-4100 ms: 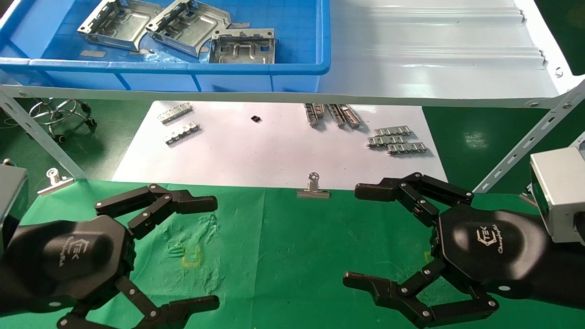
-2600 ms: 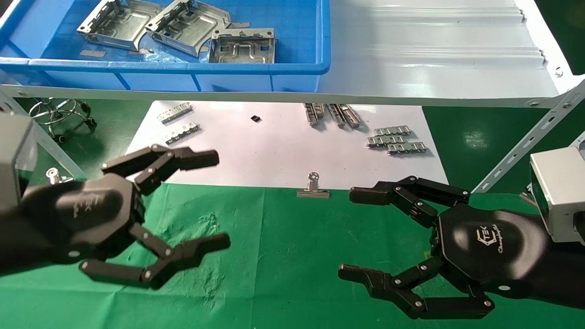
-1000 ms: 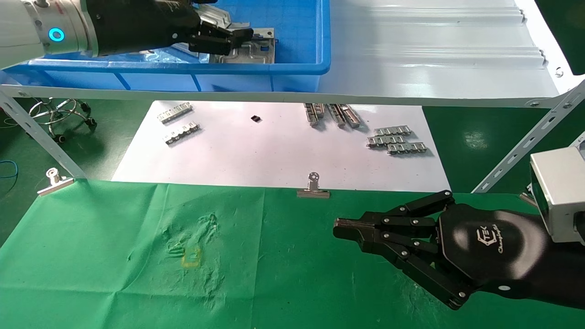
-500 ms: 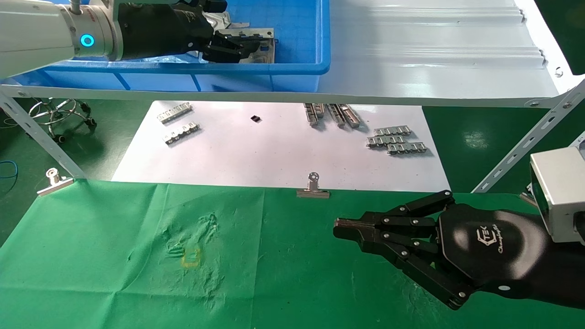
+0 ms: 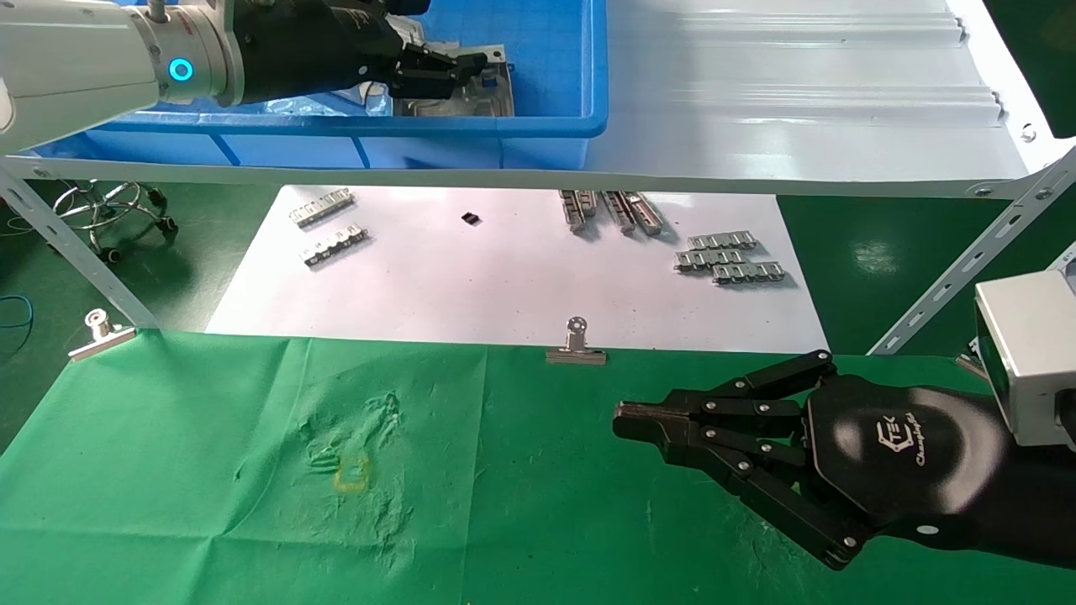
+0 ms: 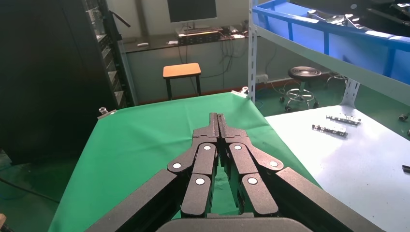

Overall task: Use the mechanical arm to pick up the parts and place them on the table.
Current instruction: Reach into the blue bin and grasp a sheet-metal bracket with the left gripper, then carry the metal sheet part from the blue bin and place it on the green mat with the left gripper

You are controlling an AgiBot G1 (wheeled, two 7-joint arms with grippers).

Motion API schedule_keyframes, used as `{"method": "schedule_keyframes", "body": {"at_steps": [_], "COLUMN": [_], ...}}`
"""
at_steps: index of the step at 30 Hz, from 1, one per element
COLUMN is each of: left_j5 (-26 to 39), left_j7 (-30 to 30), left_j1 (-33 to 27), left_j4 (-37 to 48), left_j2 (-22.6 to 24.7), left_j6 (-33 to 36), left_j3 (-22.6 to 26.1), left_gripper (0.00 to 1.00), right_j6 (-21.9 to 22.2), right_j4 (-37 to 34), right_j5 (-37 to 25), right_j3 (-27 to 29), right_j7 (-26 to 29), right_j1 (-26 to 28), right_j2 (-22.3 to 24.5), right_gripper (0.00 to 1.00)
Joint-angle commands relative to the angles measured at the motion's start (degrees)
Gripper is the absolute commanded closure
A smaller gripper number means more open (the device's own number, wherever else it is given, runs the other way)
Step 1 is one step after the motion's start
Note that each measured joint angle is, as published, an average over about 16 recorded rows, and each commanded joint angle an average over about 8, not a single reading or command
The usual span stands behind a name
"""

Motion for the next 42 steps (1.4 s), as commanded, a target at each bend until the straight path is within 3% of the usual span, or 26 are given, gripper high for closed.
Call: {"method": "schedule_keyframes", "body": {"at_steps": [1,16,31,42], "left_j5": [-0.3,0.1,-0.5,-2.7], "left_j7": [0.1,0.4,0.2,0.9], "left_j1": [0.1,0.5,0.6,-0.7], "left_j4": [0.0,0.2,0.1,-0.7], "left_j2": [0.1,0.3,0.0,-2.2], "left_j6": [-0.3,-0.5,-0.5,3.8], "left_j3": [-0.2,0.1,-0.4,-1.9], "left_gripper": [1.0,0.97,1.0,1.0], "right_j6": [0.0,0.0,0.0,0.0], "right_j4": [0.0,0.0,0.0,0.0], "right_j5": [0.0,0.0,0.0,0.0], "right_j3": [0.0,0.0,0.0,0.0], "right_j7": [0.0,0.0,0.0,0.0], "right_j1": [0.0,0.0,0.0,0.0], "right_j2": [0.0,0.0,0.0,0.0], "right_gripper": [1.0,1.0,1.0,1.0]}}
